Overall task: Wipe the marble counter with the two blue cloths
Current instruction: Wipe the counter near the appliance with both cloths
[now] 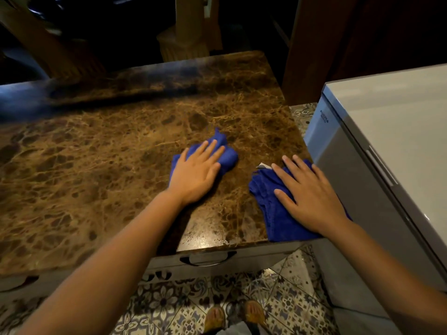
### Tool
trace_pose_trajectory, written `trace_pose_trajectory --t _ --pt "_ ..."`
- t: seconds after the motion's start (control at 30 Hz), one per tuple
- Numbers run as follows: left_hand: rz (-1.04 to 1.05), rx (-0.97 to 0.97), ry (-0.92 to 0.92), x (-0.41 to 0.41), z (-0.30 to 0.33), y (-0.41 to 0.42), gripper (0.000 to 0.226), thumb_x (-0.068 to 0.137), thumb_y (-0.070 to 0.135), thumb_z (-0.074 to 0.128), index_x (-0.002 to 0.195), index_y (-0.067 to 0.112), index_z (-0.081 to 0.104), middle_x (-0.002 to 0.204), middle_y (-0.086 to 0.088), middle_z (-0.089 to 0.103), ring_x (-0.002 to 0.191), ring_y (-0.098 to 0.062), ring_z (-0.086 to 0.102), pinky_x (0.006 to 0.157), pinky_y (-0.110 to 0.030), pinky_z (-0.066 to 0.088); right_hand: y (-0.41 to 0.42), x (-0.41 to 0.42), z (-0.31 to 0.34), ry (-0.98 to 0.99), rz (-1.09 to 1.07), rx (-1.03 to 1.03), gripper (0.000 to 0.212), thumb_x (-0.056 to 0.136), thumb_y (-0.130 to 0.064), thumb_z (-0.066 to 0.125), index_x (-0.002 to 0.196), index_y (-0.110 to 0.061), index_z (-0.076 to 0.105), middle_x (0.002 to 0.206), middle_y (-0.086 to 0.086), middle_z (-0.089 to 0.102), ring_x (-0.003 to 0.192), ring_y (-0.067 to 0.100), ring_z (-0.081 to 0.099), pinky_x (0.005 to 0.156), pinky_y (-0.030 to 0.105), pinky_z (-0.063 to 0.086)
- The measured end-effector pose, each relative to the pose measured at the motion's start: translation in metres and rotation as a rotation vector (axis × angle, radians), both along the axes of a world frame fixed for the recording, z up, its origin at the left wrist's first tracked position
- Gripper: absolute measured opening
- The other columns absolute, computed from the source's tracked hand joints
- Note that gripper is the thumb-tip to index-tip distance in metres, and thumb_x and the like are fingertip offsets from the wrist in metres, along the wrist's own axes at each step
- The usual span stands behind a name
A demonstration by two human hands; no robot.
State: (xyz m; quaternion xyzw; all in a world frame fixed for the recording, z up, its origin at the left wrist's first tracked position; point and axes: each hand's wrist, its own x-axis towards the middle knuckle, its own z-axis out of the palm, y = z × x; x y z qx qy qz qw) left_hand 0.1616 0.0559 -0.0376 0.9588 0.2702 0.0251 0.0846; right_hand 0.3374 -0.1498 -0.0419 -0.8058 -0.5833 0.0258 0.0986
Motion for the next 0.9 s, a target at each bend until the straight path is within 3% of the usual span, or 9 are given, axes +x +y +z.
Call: trace_pose_trajectory --t 0.17,0.3,0.4,0.5,0.57,0.67,0.9 --pt "-0.193 0.021 0.013 -0.023 0.0 -0.061 0.055 0.09 0.043 0.015 0.142 0.026 0.026 0.153 0.002 0.02 0.141 -0.016 0.013 0.111 -0.049 0.014 -0.001 0.0 -0.001 -0.007 0.007 0.007 0.062 0.088 -0.053 0.015 0.143 -0.026 0.022 0.152 0.005 0.022 0.14 0.021 0.01 0.11 0.047 0.013" --pt "-0.335 -0.028 0.057 -0.041 0.001 -0.075 0.052 0.093 0.047 0.014 0.143 0.033 0.018 0.154 0.01 0.008 0.142 -0.011 0.0 0.113 -0.043 -0.002 0.0 0.0 -0.001 -0.013 0.006 -0.002 0.063 0.087 -0.055 0.012 0.143 -0.027 0.02 0.153 0.005 0.021 0.14 0.02 0.009 0.111 0.046 0.012" --pt "-0.332 -0.022 0.019 -0.044 0.005 -0.076 0.053 0.093 0.047 0.016 0.144 0.033 0.013 0.154 0.009 0.006 0.142 -0.01 -0.004 0.113 -0.045 -0.011 0.0 0.0 0.0 -0.009 0.002 -0.005 0.065 0.086 -0.055 0.011 0.143 -0.027 0.019 0.153 0.005 0.02 0.14 0.02 0.008 0.111 0.046 0.011" --pt "-0.21 0.028 -0.077 -0.051 0.001 -0.086 0.051 0.094 0.044 0.024 0.143 0.034 0.017 0.154 0.003 0.014 0.142 -0.015 0.005 0.114 -0.05 0.0 0.0 -0.001 0.0 -0.015 -0.004 -0.005 0.065 0.086 -0.056 0.01 0.143 -0.027 0.019 0.153 0.004 0.019 0.14 0.019 0.007 0.111 0.046 0.01" --pt "-0.184 0.011 -0.045 -0.051 -0.003 -0.092 0.049 0.094 0.049 0.018 0.142 0.038 0.019 0.154 0.003 0.016 0.142 -0.017 0.006 0.114 -0.053 0.009 0.0 -0.001 0.0 -0.009 -0.007 -0.003 0.065 0.086 -0.056 0.011 0.143 -0.027 0.019 0.154 0.004 0.019 0.14 0.019 0.007 0.111 0.045 0.01" --pt "-0.172 0.003 -0.009 -0.046 -0.005 -0.095 0.051 0.092 0.053 0.014 0.142 0.041 0.017 0.153 0.006 0.009 0.14 -0.015 0.001 0.112 -0.049 0.007 0.0 -0.001 0.0 -0.01 -0.001 -0.006 0.065 0.085 -0.055 0.011 0.143 -0.027 0.02 0.153 0.004 0.019 0.14 0.02 0.007 0.111 0.045 0.009" --pt "-0.364 0.039 -0.013 -0.055 -0.009 -0.105 0.051 0.093 0.053 0.027 0.141 0.037 0.023 0.152 0.006 0.019 0.141 -0.016 0.011 0.11 -0.044 0.014 -0.001 -0.001 -0.001 -0.015 0.003 0.011 0.064 0.085 -0.054 0.012 0.142 -0.027 0.023 0.153 0.005 0.021 0.14 0.021 0.009 0.111 0.045 0.01"
